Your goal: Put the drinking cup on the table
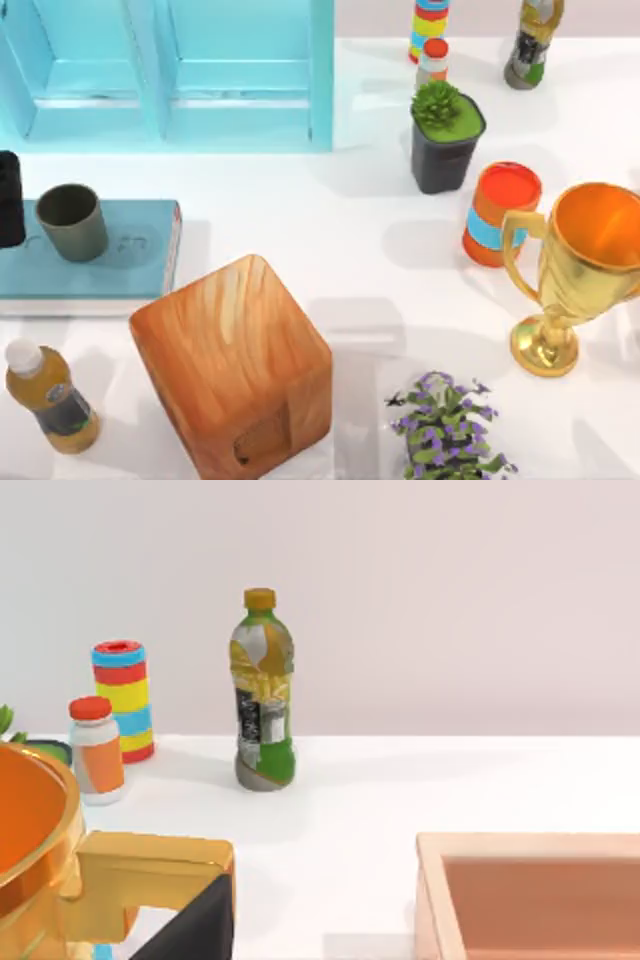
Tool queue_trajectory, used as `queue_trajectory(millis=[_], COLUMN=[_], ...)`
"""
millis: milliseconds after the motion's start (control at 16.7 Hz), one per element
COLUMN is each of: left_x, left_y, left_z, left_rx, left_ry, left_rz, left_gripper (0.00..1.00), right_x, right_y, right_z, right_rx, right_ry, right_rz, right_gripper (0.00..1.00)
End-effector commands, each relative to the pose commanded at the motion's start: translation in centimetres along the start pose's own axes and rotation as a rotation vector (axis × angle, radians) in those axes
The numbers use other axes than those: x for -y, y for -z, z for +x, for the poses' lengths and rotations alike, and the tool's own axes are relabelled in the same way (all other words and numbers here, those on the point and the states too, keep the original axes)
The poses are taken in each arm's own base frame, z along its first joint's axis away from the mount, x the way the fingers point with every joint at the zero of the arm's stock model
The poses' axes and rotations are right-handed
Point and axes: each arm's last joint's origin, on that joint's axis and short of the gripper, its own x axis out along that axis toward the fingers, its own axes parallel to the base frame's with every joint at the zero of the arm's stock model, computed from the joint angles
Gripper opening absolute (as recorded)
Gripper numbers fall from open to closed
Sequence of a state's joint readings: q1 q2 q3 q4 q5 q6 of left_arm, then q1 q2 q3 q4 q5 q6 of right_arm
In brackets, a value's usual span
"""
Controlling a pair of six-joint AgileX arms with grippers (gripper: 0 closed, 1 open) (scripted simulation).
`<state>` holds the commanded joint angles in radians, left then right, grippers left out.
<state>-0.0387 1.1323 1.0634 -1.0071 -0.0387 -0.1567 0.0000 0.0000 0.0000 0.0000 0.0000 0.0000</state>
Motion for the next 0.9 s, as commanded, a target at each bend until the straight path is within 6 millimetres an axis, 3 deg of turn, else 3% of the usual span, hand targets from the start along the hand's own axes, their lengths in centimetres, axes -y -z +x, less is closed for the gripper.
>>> queue_trajectory(millis=[240,480,720,900], left_x=[2.0,4.7,7.2,8.2], left_y=[-6.5,-11.1,-13.5,-14.2], left_z=[1.2,4.4,8.1,9.7], left_rx=[-0.203,-0.347,-0.463,-0.496], left_ry=[-0.007,-0.010,-0.015,-0.014], left_rz=[0.017,0.066,0.122,0.147], left_gripper=[1.00,1.00,1.00,1.00], right_x=[0.0,0.0,0.0,0.0], right_y=[0.0,0.0,0.0,0.0], right_z=[0.0,0.0,0.0,0.0], right_rx=[0.000,0.000,0.000,0.000], right_ry=[0.000,0.000,0.000,0.000], right_rz=[0.000,0.000,0.000,0.000], right_gripper=[1.00,1.00,1.00,1.00])
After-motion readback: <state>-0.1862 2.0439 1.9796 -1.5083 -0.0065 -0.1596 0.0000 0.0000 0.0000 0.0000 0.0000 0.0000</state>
